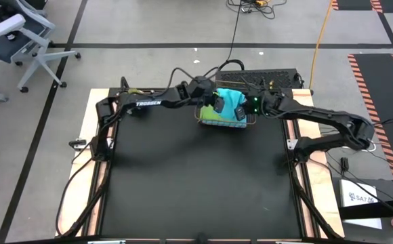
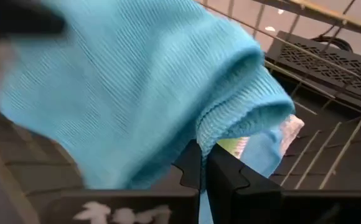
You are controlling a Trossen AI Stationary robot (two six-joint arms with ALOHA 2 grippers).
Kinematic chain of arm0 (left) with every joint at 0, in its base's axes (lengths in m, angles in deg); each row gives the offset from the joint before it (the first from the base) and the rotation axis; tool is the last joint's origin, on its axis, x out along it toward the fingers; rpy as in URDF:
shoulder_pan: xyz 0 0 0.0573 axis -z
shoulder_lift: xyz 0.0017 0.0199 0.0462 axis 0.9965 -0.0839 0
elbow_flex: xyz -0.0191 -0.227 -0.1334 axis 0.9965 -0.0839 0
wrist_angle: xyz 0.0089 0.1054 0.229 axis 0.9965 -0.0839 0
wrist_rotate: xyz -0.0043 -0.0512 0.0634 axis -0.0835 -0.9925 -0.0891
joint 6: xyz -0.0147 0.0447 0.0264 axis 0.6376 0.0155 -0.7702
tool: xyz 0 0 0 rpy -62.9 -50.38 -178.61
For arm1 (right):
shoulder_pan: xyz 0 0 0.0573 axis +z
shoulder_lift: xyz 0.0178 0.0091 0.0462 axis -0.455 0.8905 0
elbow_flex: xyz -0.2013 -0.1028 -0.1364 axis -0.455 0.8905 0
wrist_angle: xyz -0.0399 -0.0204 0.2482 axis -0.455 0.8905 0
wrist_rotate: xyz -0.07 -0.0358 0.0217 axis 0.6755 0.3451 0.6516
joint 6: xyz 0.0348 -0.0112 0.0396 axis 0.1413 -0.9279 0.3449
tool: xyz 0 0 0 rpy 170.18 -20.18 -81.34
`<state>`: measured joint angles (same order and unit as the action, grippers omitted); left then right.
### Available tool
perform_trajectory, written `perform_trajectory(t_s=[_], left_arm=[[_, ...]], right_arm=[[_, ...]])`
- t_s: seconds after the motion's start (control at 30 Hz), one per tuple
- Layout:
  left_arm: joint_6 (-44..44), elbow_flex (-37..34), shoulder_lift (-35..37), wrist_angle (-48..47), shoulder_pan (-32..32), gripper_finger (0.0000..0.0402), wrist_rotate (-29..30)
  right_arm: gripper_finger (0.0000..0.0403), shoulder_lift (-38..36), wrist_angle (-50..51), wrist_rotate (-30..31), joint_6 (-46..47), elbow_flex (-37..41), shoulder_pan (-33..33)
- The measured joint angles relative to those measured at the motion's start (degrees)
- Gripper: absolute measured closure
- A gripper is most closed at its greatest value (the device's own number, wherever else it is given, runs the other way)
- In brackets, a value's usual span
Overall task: Fold microfiber towels
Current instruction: Put the blue towel into the wire basket
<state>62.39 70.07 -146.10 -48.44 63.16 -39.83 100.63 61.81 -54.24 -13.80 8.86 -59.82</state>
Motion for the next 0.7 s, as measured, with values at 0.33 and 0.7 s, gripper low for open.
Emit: perform_trajectory(t_s=[0.33, 0.7], left_arm=[[-1.7, 1.1, -0.1, -9.2, -2.1, 0.0383, 3.0], [-1.5, 0.8, -0.9, -8.2, -2.0, 0.0381, 3.2]], right_arm=[[0.0403, 1.9, -4.2, -3.0, -2.9, 0.9, -4.7], [0.038, 1.9, -6.0, -6.0, -5.1, 0.9, -5.9]])
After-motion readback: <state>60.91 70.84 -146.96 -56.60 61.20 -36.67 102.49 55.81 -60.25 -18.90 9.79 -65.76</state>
